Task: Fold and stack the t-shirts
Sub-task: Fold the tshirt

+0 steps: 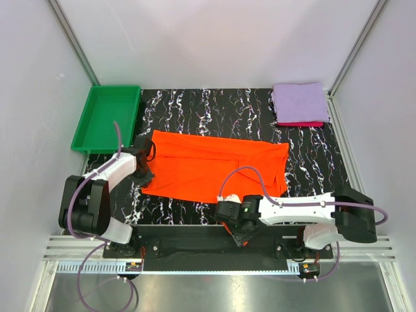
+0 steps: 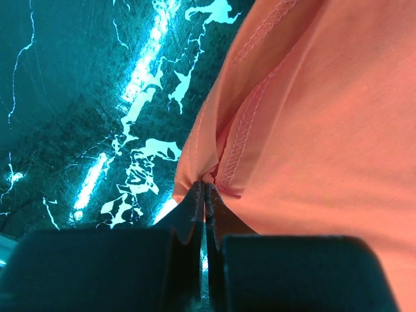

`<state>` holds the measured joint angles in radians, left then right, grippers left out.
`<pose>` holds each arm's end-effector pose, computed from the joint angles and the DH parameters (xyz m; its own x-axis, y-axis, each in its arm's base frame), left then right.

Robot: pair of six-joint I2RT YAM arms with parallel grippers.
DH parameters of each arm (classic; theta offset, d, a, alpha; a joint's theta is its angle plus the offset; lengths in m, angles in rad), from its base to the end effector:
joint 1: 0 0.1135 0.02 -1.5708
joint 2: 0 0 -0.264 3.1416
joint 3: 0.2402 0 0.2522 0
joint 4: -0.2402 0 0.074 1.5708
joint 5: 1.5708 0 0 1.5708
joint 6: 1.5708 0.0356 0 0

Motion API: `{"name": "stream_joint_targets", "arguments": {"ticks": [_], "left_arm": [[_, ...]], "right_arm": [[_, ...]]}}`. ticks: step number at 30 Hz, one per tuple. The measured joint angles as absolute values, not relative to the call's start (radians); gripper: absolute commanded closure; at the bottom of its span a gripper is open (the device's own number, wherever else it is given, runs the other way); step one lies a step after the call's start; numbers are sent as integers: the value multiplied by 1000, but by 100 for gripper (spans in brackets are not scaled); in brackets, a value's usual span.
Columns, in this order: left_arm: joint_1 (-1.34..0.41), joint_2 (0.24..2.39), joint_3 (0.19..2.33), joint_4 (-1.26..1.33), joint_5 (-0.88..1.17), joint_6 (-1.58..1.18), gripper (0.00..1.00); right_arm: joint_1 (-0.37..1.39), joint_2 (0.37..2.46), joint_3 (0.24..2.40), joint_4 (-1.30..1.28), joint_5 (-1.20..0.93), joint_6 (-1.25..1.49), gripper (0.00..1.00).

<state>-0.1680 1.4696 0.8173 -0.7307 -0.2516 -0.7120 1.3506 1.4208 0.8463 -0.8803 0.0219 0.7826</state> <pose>0.2427 -0.0322 0.1686 -0.8092 -0.5046 -0.3011 -0.5449 0.8361 0.0632 0.0513 0.2257 0.1829 -0.8414 -0.5316 -0.0974 -0.5384 0.8401 0.0662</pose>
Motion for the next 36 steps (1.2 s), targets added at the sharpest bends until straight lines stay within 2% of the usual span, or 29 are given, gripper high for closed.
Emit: {"name": "stream_joint_targets", "arguments": {"ticks": [8, 15, 19, 22, 23, 28, 36], "left_arm": [[-162, 1470, 817, -730, -239, -712, 100], [-152, 1470, 807, -716, -231, -711, 100], [-148, 1470, 807, -712, -229, -710, 100], [-144, 1470, 807, -711, -223, -709, 100], [-143, 1470, 807, -710, -221, -709, 100], [-142, 1460, 792, -704, -215, -709, 100], [-139, 1408, 774, -717, -214, -730, 100]], "right_arm": [[1351, 1487, 838, -831, 37, 786, 57], [1353, 1497, 800, -823, 43, 808, 64], [1354, 1506, 796, -821, 45, 827, 74], [1357, 1506, 797, -818, 54, 843, 90], [1358, 1505, 799, -821, 60, 847, 100], [1361, 1461, 834, -885, 126, 861, 100], [1345, 1170, 991, -1012, 192, 865, 100]]}}
